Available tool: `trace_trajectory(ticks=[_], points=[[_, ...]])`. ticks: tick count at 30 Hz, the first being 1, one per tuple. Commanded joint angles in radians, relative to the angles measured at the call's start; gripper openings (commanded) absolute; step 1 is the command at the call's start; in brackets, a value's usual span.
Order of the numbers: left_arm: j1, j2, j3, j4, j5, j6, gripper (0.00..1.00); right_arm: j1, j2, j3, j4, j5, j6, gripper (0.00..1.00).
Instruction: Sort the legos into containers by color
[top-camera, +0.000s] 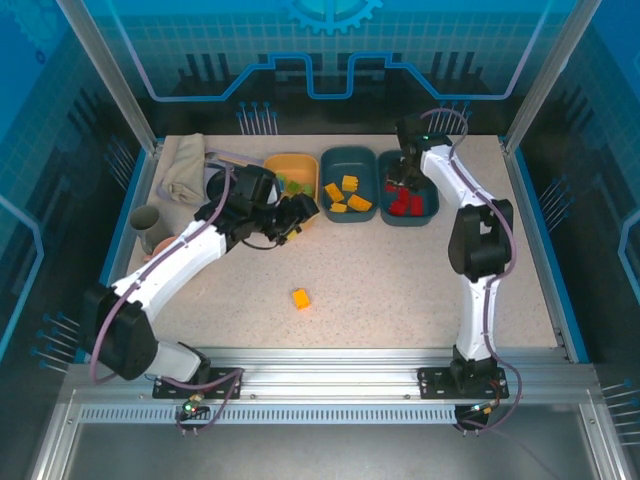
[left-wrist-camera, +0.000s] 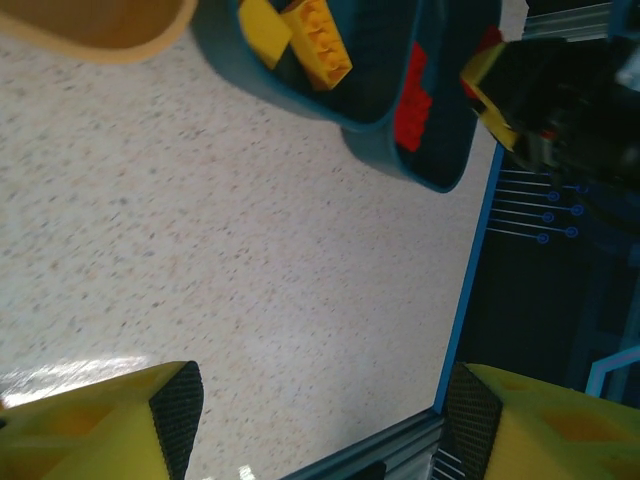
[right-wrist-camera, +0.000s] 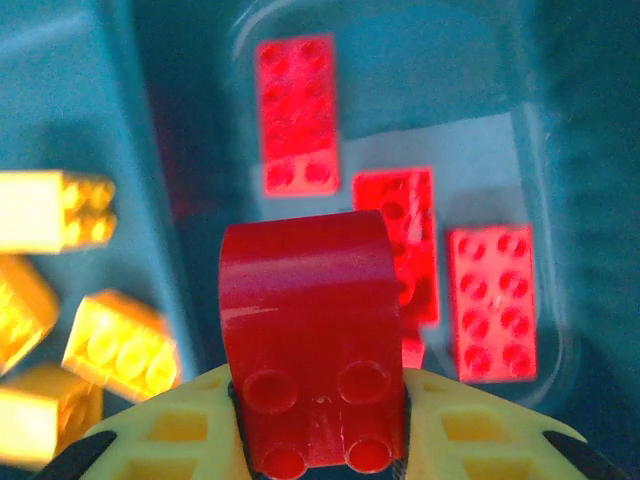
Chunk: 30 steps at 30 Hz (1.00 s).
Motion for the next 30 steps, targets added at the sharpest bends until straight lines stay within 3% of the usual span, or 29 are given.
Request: trace_trajectory(ticks=[1, 8, 12, 17, 23, 26, 30], points=[[-0.007, 0.054, 0.085, 0.015, 0.026, 0.041, 0.7, -0.034, 0.108, 0.132, -0.059, 0.008, 0.041, 0.24], [-0.014, 0.129, 0.173, -0.009, 0.023, 0.065, 0.7, -0.084, 0.325, 0.423, -0.153, -0.01, 0.035, 0.27], [-0.019, 0.128, 0.176, -0.055, 0.005, 0.08, 0.7, -0.089, 0.416, 0.557, -0.223, -0.022, 0.027, 0.38], [-0.024, 0.093, 0.15, -0.095, -0.013, 0.09, 0.7, -0.071, 0.355, 0.532, -0.184, -0.035, -0.004, 0.57], [-0.025, 0.009, 0.083, -0.188, -0.065, 0.093, 0.7, 0.015, 0.124, 0.346, -0.078, -0.003, -0.094, 0.64], [-0.025, -0.052, 0.033, -0.267, -0.109, 0.08, 0.7, 0.09, -0.048, 0.14, 0.017, -0.019, -0.122, 0.64], [-0.023, -0.177, -0.073, -0.361, -0.17, 0.067, 0.7, 0.265, -0.255, -0.157, 0.138, -0.03, -0.183, 0.68]])
